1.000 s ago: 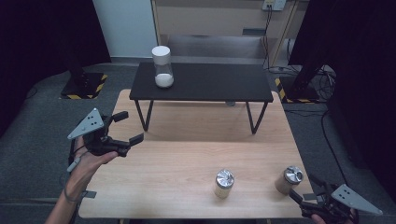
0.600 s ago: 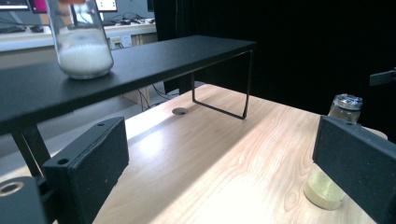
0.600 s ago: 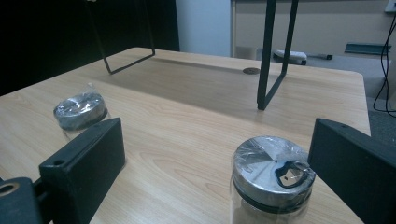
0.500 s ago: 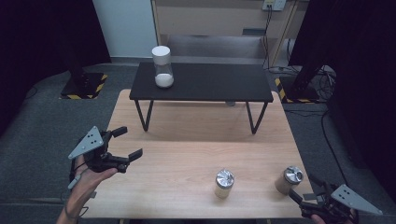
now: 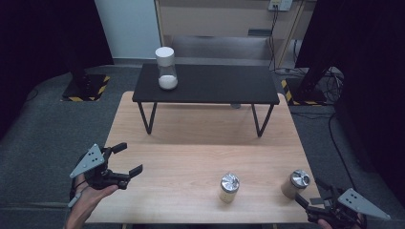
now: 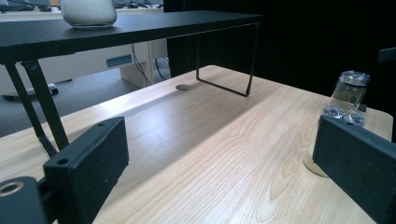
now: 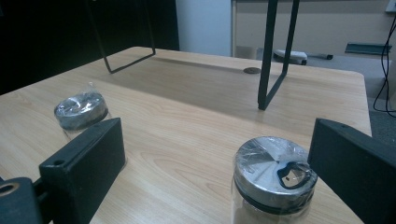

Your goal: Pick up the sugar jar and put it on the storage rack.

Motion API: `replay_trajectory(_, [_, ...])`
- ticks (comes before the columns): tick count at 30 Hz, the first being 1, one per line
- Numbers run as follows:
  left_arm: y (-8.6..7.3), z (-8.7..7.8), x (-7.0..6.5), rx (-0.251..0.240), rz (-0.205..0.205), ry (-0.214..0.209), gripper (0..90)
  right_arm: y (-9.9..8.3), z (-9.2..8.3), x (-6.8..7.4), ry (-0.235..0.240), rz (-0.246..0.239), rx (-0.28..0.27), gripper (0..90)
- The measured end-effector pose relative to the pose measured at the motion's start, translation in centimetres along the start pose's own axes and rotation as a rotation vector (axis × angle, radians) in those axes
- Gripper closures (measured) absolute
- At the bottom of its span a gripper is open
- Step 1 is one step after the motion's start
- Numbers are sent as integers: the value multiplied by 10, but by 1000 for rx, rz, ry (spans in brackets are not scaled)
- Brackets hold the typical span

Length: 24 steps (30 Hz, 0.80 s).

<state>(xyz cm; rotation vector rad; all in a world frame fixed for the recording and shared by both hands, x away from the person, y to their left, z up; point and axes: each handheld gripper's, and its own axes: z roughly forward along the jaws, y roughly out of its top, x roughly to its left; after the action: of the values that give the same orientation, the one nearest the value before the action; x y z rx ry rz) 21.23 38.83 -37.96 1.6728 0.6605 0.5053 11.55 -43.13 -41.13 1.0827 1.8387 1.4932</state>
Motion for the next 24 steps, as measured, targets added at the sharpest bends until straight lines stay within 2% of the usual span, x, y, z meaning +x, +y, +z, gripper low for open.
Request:
replay_trajectory(4, [-6, -2, -4, -4, 1, 13, 24, 0, 0, 0, 0, 0, -1, 45])
replay_trajectory(11, [-21, -8, -9, -7, -24, 33, 24, 0, 0, 0, 2, 0, 0, 45])
replay_trajectory(19, [-33, -16, -10, 0, -43, 56, 24, 0, 1, 0, 3, -1, 2, 45])
replay_trajectory(24, [-43, -20, -9, -9, -61, 53, 26, 0, 1, 0, 4, -1, 4, 45])
